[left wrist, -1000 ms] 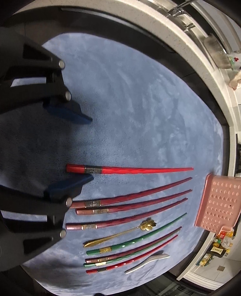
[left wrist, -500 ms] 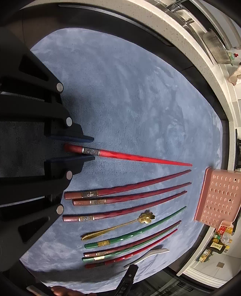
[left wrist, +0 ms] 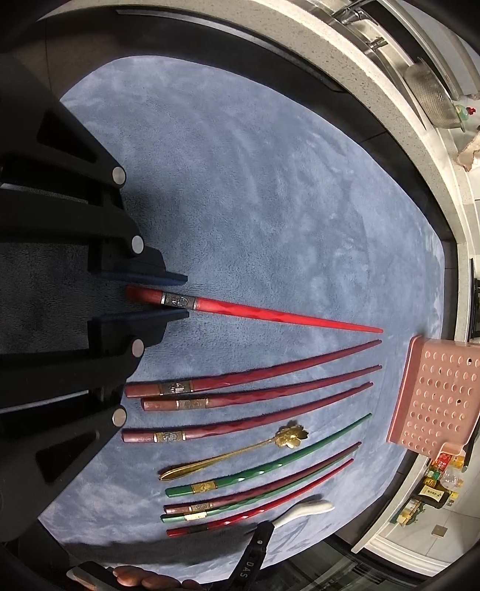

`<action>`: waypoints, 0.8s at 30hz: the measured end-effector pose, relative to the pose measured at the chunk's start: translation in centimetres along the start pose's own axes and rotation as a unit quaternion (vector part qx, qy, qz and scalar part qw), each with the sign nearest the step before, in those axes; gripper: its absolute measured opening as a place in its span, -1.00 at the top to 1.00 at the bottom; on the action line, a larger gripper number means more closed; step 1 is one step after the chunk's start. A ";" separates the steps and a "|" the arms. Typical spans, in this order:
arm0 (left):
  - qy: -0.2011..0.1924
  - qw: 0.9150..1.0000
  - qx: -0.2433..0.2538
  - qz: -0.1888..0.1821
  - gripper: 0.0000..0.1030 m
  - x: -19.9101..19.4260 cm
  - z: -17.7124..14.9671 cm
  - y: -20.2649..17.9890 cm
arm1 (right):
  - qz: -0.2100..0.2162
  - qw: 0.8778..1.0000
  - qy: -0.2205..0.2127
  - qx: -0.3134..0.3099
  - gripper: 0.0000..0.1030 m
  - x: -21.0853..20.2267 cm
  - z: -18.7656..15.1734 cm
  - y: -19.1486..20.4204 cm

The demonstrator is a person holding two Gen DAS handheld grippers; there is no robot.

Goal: Organize utensils
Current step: 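Lift and carry the red chopstick and white spoon over the pink holder with both tools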

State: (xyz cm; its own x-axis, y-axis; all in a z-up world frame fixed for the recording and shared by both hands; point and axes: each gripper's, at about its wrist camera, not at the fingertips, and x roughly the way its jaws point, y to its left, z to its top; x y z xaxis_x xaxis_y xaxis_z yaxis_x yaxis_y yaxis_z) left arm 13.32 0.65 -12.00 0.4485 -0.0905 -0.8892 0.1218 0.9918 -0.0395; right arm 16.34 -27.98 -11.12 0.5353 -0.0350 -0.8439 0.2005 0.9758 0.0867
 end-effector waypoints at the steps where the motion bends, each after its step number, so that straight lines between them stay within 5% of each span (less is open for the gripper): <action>1: 0.000 1.000 0.001 -0.002 0.81 -0.1 0.0 0.0 | 0.002 1.000 -0.002 0.000 0.79 -0.3 -0.1 0.1; 13: -0.037 0.999 0.000 -0.028 0.86 -3.8 0.3 0.3 | 0.019 0.999 -0.026 0.003 0.88 -5.0 -0.8 0.7; 24: -0.112 0.993 -0.021 -0.045 0.87 -10.6 3.8 1.7 | 0.039 0.997 -0.067 0.018 0.87 -9.8 0.4 0.7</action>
State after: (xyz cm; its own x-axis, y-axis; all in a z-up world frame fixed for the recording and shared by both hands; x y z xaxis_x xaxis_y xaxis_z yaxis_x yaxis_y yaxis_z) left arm 12.16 2.93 -0.88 0.6230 -0.1924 -0.7582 0.1357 0.9812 -0.1375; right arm 11.58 -27.02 -2.52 0.6550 0.0104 -0.7556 0.1815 0.9685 0.1706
